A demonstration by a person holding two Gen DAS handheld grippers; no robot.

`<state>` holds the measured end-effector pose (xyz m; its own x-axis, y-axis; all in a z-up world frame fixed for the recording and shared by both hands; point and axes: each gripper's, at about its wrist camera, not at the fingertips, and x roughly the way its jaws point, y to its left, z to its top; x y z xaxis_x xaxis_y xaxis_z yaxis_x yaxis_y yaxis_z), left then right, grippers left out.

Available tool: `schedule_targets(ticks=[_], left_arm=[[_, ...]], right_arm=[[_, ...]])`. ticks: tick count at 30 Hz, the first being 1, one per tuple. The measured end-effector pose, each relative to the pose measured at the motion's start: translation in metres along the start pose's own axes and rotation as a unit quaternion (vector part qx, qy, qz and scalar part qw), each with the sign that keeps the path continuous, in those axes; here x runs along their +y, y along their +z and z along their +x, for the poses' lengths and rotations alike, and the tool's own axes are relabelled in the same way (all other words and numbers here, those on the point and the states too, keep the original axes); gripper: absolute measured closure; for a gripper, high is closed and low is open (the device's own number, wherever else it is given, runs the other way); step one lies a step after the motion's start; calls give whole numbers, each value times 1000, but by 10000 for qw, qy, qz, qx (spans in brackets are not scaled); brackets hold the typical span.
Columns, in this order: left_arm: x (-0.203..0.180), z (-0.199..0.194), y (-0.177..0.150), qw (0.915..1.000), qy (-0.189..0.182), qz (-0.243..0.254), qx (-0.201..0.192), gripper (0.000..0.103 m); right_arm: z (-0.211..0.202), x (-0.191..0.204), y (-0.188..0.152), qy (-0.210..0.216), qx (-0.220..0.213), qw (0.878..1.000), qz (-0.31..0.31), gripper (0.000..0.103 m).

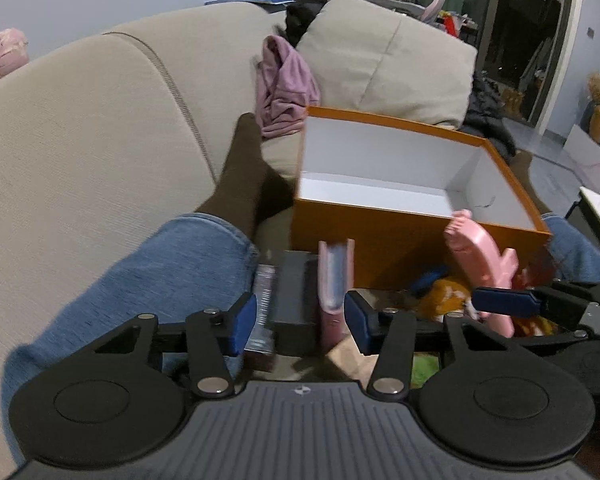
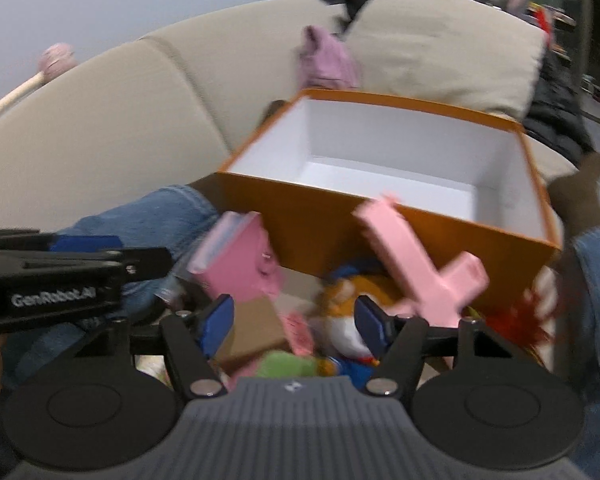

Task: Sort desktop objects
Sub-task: 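Grasp the dark grey card box with the left tool while the right tool grasps the pink card wallet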

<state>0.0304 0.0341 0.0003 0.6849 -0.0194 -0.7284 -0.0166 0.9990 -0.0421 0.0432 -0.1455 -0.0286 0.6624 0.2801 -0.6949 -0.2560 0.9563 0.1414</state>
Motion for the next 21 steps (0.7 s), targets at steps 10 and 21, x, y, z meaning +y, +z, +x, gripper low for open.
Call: schedule_targets(ticks=[10, 21], left_arm=[[25, 24, 14, 9992, 326, 23, 215, 46], [26, 48, 19, 9990, 73, 108, 430, 46]], right_arm=[[51, 37, 21, 154, 209, 9988, -405, 40], [59, 22, 17, -233, 269, 9991, -216, 60]])
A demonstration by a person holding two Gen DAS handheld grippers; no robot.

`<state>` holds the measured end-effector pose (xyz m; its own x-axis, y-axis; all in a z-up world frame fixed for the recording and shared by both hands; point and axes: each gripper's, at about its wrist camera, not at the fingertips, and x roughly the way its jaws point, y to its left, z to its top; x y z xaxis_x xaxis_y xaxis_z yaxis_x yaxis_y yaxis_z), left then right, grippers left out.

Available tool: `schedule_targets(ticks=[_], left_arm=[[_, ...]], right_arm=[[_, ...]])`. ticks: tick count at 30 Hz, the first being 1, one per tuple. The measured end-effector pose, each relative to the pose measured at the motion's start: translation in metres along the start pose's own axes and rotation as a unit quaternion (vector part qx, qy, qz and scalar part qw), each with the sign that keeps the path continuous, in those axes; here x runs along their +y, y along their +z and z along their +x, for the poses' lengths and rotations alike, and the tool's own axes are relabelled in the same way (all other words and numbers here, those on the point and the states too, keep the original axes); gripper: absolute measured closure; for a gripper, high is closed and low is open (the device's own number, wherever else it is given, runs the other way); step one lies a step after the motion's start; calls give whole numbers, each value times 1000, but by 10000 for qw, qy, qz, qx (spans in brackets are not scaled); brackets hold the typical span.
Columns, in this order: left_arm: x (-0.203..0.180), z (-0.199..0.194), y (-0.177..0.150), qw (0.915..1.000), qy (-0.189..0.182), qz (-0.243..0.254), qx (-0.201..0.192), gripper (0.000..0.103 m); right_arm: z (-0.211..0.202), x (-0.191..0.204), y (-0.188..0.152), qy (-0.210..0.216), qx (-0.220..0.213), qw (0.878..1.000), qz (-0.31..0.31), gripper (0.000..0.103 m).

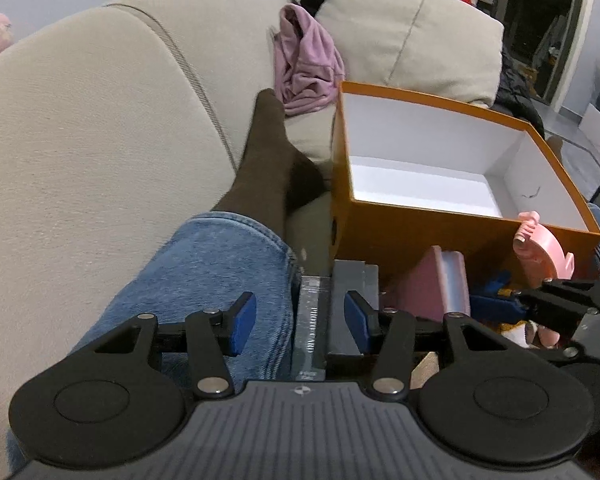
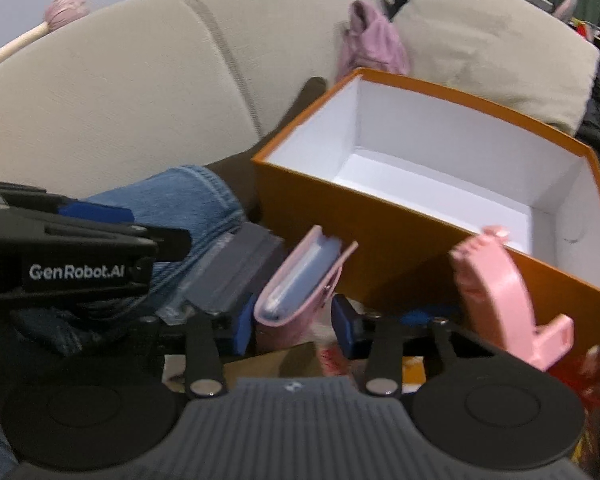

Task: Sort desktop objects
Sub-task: 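Grasp the dark grey card box with the left tool while the right tool grasps the pink card wallet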

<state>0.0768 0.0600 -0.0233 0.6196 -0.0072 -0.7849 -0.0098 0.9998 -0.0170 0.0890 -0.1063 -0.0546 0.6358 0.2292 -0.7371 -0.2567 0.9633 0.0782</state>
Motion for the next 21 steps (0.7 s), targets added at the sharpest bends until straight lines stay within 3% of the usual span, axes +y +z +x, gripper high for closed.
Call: schedule_targets(ticks=[7, 13, 17, 21], left_arm=[[-5, 20, 0, 9988, -386, -34, 308, 46], [-9, 36, 7, 9975, -539, -37, 462, 46], [-11, 43, 14, 9957, -729, 8, 572, 46], [-17, 52, 12, 9928, -864, 180, 804, 46]], right_arm=[[9, -15, -4, 104, 100, 9996, 243, 61], [12, -39, 1, 334, 430, 9949, 844, 60], [10, -59, 3, 677, 607, 9858, 1414, 61], [11, -84, 3, 1203, 793, 9653, 2176, 63]])
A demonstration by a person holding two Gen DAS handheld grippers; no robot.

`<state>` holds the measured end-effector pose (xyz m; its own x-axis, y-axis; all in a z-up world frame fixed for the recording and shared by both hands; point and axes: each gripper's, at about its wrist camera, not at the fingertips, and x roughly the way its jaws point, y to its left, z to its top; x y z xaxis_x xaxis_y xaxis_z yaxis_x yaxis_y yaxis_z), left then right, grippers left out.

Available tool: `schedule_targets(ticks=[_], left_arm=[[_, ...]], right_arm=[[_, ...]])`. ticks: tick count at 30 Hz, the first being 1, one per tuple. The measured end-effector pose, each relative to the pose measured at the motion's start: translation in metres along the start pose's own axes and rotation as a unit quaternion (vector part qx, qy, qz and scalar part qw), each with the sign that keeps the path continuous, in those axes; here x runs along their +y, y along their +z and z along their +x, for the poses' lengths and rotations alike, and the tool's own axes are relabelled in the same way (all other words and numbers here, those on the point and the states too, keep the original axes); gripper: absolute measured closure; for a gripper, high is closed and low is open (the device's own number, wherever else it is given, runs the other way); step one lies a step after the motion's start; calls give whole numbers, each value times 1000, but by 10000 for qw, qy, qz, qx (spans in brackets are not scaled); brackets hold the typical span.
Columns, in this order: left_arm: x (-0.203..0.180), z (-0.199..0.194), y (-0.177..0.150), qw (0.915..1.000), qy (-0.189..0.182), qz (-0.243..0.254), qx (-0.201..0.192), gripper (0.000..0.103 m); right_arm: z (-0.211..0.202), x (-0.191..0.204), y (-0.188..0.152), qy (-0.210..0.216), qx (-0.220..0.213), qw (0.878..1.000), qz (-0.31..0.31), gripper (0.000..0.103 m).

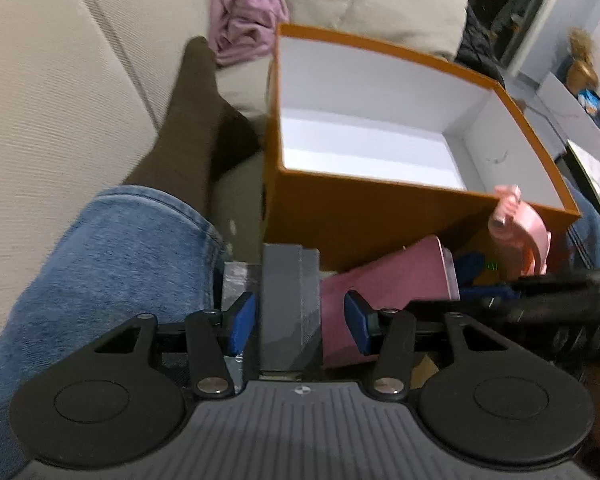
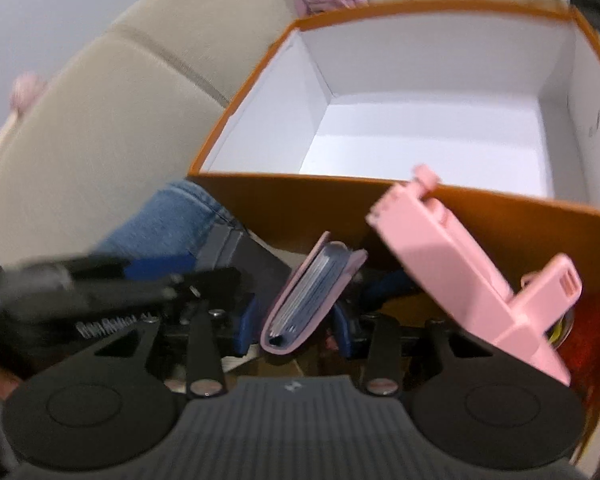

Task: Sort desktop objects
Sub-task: 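Grasp the dark grey card box with the left tool while the right tool grasps the pink card wallet, then carry the grey box and pink wallet over the orange shoebox with both tools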

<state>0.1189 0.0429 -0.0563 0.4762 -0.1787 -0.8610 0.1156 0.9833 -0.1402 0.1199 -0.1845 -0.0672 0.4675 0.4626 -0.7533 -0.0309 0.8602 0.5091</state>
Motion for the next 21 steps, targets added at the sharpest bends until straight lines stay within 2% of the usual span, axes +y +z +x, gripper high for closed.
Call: schedule_targets(ticks=[1, 3, 6, 10, 15, 21], left_arm=[[-1, 3, 0, 10000, 6, 24, 41, 46], [-4, 5, 1, 9999, 74, 136, 6, 48], [-9, 7, 1, 9995, 207, 243, -24, 62], [-17, 6, -2, 9984, 314, 458, -74, 63], [-13, -13, -8, 9984, 272, 222, -453, 64], [-18, -70, -4, 9940, 27, 124, -1083, 64]], right_arm=[[2, -2, 1, 32, 51, 10000, 71, 68], [6, -2, 1, 97, 106, 9998, 111, 69], [12, 0, 2, 118, 125, 9997, 170, 71], [13, 12, -1, 26, 47, 10000, 16, 77], [-3, 28, -7, -116, -195, 9995, -227, 81], [-45, 45, -12, -8, -637, 9966, -531, 84]])
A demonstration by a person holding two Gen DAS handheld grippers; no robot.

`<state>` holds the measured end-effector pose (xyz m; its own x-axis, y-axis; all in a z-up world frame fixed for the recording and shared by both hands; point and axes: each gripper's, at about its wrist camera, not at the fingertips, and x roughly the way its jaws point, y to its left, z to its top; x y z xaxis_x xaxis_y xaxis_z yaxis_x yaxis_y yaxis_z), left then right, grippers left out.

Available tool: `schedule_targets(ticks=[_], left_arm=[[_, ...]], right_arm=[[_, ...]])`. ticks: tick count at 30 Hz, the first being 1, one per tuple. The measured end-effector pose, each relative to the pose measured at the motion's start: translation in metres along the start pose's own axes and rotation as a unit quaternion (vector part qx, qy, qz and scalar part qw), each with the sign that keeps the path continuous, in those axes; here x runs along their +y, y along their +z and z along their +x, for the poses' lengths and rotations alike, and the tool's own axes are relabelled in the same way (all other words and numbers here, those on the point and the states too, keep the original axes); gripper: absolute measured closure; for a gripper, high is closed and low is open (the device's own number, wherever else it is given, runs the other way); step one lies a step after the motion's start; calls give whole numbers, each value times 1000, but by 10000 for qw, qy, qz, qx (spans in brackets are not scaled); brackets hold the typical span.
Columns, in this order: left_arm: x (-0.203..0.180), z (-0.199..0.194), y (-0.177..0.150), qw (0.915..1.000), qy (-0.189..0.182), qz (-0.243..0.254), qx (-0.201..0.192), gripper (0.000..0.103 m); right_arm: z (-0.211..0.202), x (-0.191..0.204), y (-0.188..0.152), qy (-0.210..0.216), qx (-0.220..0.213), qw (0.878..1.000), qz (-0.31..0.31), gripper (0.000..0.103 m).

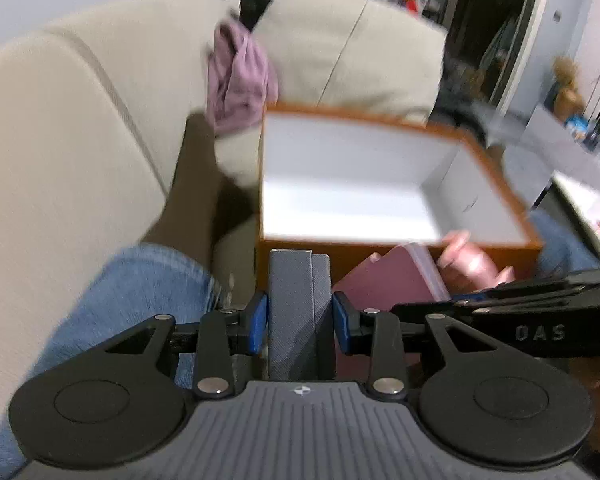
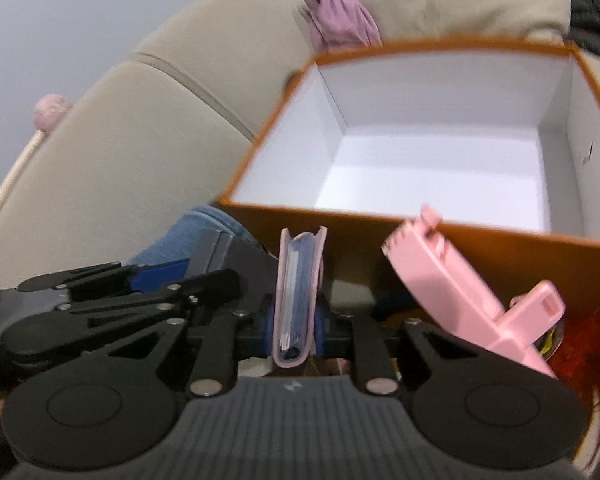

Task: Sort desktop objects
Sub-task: 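Carry the grey box and pink wallet over the orange shoebox with both tools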

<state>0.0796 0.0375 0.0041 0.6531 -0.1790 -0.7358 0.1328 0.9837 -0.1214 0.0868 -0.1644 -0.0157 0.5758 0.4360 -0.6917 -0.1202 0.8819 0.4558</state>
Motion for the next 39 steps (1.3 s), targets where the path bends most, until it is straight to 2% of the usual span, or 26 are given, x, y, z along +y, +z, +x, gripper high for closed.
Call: schedule_targets(ticks=[6, 10, 15, 21, 26, 39], left_arm=[[-15, -47, 38, 9964, -44, 220, -813, 64], [-28, -45, 70, 9939, -44, 406, -1025, 64], [-39, 15, 95, 9966, -36, 565, -597, 64], [-40, 63, 79, 9972, 137, 732, 119, 64], [-27, 80, 69, 9955, 270, 762, 488, 64], [-18, 96, 60, 9910, 487, 909, 852, 65]], right_arm=[[-52, 12, 21, 251, -647, 9972, -277, 84], [-68, 8, 45, 7, -1042, 9938, -383, 84], [-46, -18, 75, -399, -819, 9958, -134, 84], [6, -39, 81, -626, -199, 9978, 64, 85], [32, -45, 75, -589, 144, 9980, 160, 85], [56, -48, 71, -559, 443, 9969, 318, 85]])
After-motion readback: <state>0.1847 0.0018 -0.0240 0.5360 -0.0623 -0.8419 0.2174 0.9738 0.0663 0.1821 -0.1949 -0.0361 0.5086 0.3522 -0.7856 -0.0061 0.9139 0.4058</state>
